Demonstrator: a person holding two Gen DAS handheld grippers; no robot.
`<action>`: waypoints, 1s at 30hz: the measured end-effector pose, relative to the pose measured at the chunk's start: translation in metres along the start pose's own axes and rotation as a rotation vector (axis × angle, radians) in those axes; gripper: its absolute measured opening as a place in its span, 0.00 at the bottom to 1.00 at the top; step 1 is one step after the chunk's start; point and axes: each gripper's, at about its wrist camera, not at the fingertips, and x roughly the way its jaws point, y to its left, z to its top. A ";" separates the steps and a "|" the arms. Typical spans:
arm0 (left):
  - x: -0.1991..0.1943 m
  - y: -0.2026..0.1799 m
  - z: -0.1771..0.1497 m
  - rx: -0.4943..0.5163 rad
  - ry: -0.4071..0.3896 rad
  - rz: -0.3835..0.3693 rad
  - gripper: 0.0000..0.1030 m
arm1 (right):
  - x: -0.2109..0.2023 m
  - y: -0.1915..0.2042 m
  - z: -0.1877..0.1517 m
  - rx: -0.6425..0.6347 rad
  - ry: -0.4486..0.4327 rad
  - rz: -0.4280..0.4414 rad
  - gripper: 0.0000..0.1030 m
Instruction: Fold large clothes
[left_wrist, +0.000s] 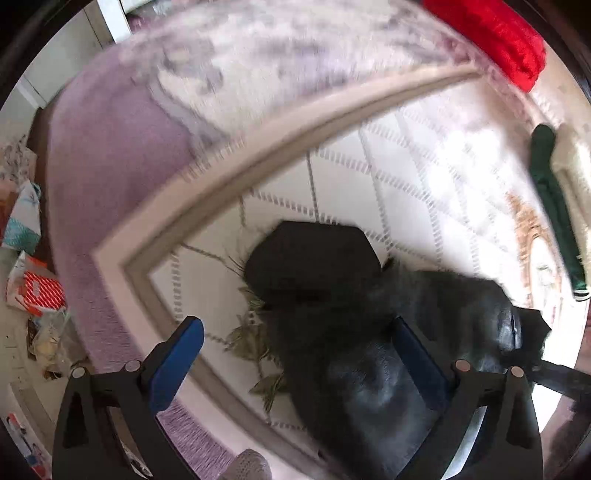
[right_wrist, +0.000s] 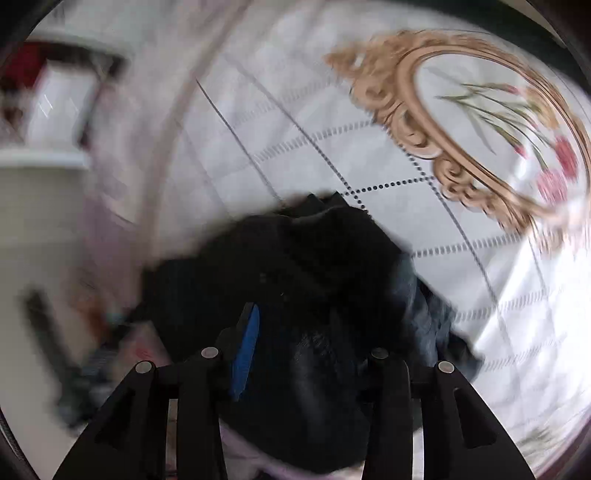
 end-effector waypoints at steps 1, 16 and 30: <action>0.013 0.005 0.000 -0.011 0.041 -0.010 1.00 | 0.014 0.001 0.006 -0.017 0.027 -0.020 0.44; -0.035 0.046 -0.053 -0.142 0.076 -0.162 1.00 | -0.058 -0.088 -0.113 0.324 -0.215 0.295 0.79; -0.009 0.022 -0.040 -0.192 0.102 -0.305 0.92 | 0.082 -0.102 -0.112 0.471 -0.172 0.746 0.75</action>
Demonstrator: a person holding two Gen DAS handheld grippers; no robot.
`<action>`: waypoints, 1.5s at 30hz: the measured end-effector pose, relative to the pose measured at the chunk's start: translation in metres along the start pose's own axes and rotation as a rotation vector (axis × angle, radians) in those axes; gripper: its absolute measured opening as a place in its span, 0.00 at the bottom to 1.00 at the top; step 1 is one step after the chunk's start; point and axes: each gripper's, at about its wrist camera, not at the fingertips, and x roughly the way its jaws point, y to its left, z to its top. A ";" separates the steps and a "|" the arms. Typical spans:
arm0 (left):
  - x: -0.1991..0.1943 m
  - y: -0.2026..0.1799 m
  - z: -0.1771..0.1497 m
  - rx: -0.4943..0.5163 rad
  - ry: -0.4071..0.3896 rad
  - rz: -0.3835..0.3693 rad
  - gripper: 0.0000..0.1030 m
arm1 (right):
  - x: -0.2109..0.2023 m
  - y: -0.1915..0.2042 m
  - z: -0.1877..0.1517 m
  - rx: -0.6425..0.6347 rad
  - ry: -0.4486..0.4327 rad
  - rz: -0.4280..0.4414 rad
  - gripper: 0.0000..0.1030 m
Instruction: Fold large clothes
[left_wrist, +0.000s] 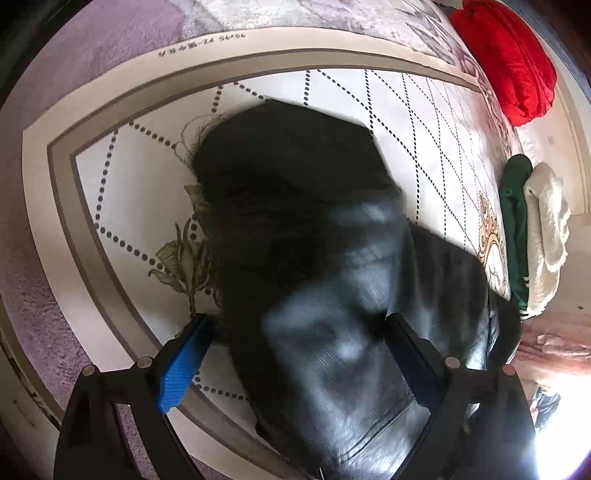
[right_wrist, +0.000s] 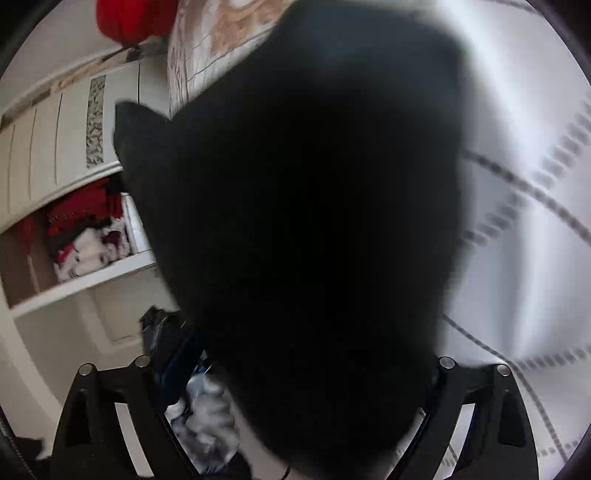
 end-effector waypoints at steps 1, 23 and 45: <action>0.002 -0.003 0.002 0.002 -0.003 -0.003 0.92 | 0.002 0.001 0.001 0.025 -0.014 0.022 0.59; -0.078 -0.093 0.021 0.064 -0.138 -0.100 0.20 | -0.072 0.136 0.050 -0.111 0.032 0.072 0.40; -0.059 -0.456 0.145 0.244 -0.327 -0.398 0.20 | -0.308 0.359 0.391 -0.323 -0.073 0.206 0.40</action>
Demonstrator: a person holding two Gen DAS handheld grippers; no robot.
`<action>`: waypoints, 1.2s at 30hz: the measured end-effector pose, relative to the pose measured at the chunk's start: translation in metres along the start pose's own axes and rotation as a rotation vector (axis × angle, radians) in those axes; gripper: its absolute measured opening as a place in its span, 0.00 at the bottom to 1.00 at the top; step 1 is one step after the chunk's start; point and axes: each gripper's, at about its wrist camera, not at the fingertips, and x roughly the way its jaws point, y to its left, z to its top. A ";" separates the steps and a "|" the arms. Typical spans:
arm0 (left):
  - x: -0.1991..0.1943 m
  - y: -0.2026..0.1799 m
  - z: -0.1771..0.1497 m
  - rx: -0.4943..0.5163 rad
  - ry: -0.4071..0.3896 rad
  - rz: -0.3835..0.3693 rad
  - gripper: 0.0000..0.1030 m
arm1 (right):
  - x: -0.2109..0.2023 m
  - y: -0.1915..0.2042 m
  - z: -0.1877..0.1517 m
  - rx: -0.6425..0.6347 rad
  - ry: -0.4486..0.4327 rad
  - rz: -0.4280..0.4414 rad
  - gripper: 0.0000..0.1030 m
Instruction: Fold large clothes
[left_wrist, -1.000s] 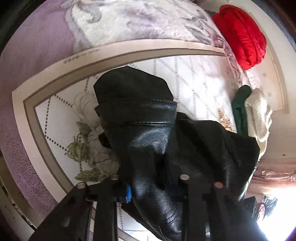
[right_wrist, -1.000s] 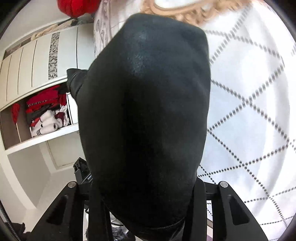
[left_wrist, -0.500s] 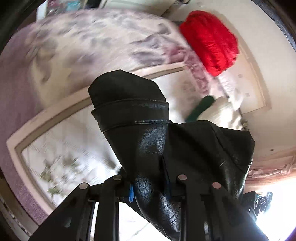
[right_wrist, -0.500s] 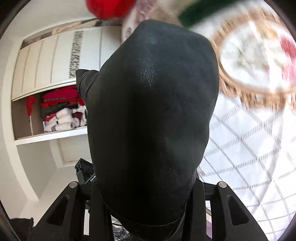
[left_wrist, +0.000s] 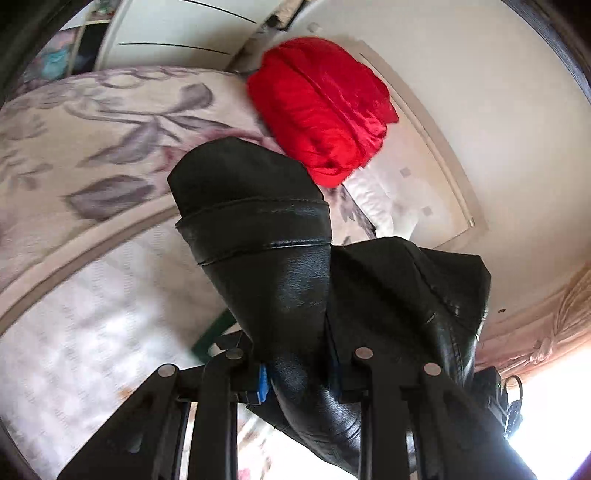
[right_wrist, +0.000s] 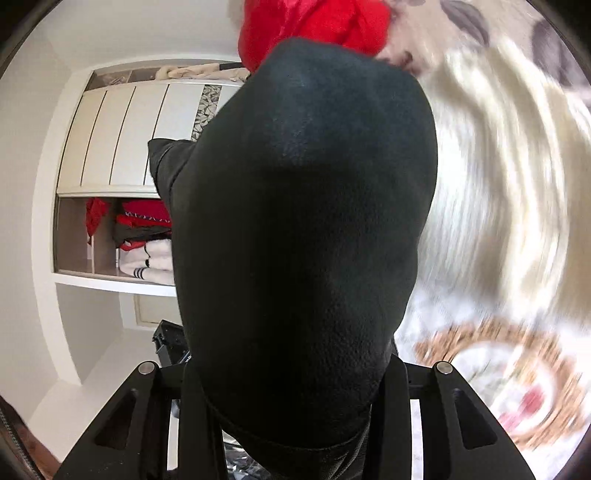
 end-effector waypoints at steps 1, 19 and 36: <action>0.019 -0.003 0.000 0.006 0.007 -0.001 0.20 | -0.006 -0.015 0.030 0.008 0.008 0.005 0.40; 0.141 -0.030 -0.047 0.398 0.123 0.213 0.98 | -0.053 -0.100 0.131 -0.014 -0.058 -0.578 0.86; -0.050 -0.084 -0.071 0.820 0.035 0.369 1.00 | -0.031 0.098 -0.138 -0.205 -0.464 -1.420 1.00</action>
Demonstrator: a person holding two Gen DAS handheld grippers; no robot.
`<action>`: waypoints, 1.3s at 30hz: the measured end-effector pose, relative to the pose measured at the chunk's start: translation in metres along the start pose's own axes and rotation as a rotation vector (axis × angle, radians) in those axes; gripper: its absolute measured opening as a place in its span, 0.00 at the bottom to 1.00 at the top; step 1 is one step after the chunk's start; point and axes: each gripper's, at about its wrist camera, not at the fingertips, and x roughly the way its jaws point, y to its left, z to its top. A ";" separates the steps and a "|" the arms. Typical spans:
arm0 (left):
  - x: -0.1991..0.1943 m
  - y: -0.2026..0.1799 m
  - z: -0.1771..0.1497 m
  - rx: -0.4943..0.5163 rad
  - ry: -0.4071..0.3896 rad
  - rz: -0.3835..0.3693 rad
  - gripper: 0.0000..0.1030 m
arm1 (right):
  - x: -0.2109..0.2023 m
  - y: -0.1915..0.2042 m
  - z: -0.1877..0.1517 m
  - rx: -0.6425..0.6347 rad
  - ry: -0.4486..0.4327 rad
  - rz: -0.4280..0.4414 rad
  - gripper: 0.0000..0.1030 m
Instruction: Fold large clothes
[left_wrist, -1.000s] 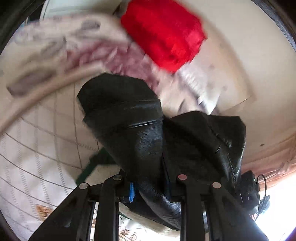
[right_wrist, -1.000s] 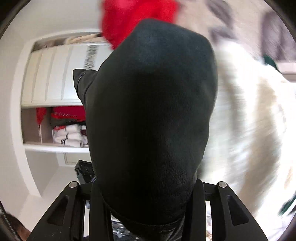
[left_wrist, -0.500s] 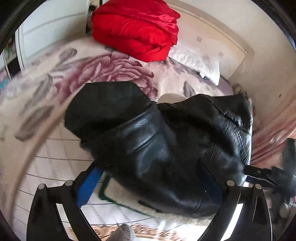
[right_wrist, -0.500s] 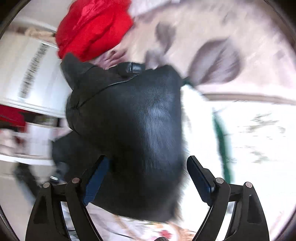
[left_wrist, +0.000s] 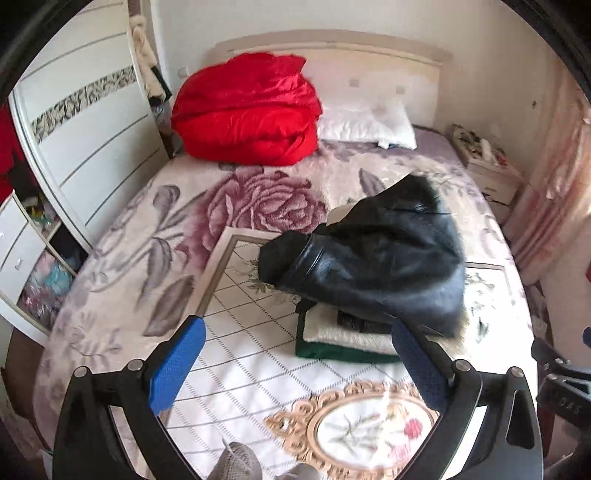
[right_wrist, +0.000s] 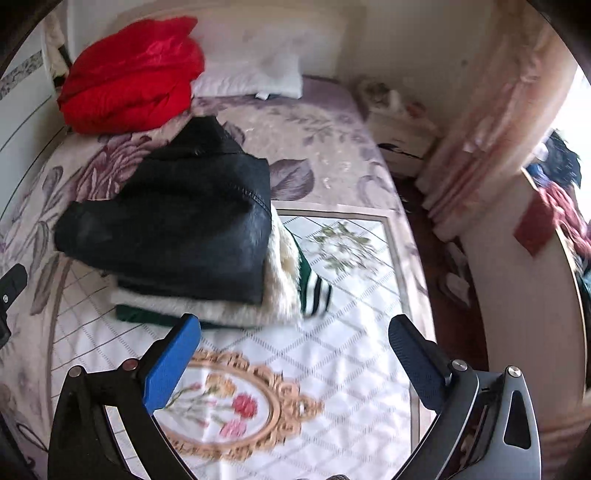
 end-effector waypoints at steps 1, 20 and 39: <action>-0.020 0.003 -0.001 0.011 -0.008 -0.007 1.00 | -0.021 0.000 -0.006 0.014 -0.002 -0.004 1.00; -0.331 0.049 -0.045 0.076 -0.141 -0.096 1.00 | -0.422 -0.042 -0.156 0.127 -0.231 -0.049 1.00; -0.445 0.057 -0.064 0.039 -0.145 -0.058 1.00 | -0.596 -0.077 -0.222 0.058 -0.330 0.020 1.00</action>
